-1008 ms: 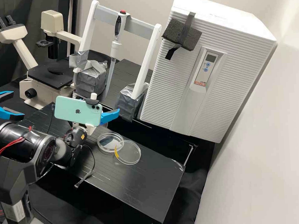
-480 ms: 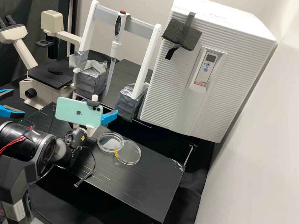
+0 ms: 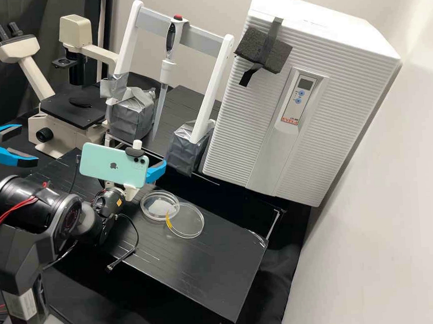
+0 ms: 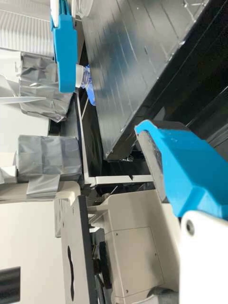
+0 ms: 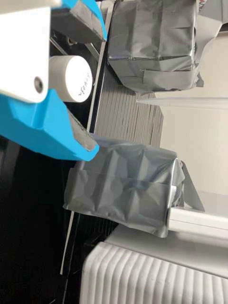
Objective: Open the bottle
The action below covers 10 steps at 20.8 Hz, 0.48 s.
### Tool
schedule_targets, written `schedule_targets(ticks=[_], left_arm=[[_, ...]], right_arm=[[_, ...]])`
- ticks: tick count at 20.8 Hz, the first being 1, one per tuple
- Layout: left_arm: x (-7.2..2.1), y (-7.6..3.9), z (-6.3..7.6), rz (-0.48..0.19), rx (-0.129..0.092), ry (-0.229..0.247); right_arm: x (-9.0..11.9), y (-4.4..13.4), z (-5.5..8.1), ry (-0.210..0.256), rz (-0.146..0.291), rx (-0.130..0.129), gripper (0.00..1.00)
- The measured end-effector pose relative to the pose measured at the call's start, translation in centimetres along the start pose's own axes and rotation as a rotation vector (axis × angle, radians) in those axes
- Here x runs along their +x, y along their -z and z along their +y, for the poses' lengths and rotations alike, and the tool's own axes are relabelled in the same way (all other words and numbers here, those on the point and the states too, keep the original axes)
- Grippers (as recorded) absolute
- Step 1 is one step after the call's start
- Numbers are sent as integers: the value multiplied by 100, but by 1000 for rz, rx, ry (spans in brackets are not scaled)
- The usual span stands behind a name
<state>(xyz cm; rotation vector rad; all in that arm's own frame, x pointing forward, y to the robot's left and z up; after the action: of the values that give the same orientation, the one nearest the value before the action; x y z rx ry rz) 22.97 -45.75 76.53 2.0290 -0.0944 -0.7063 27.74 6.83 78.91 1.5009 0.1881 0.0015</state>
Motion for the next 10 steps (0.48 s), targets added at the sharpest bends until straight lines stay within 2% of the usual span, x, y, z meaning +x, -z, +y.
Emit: schedule_targets(ticks=[10], left_arm=[[8,12,-27,2,-8,10]], right_arm=[[-14,48,-65,23,16,2,0]])
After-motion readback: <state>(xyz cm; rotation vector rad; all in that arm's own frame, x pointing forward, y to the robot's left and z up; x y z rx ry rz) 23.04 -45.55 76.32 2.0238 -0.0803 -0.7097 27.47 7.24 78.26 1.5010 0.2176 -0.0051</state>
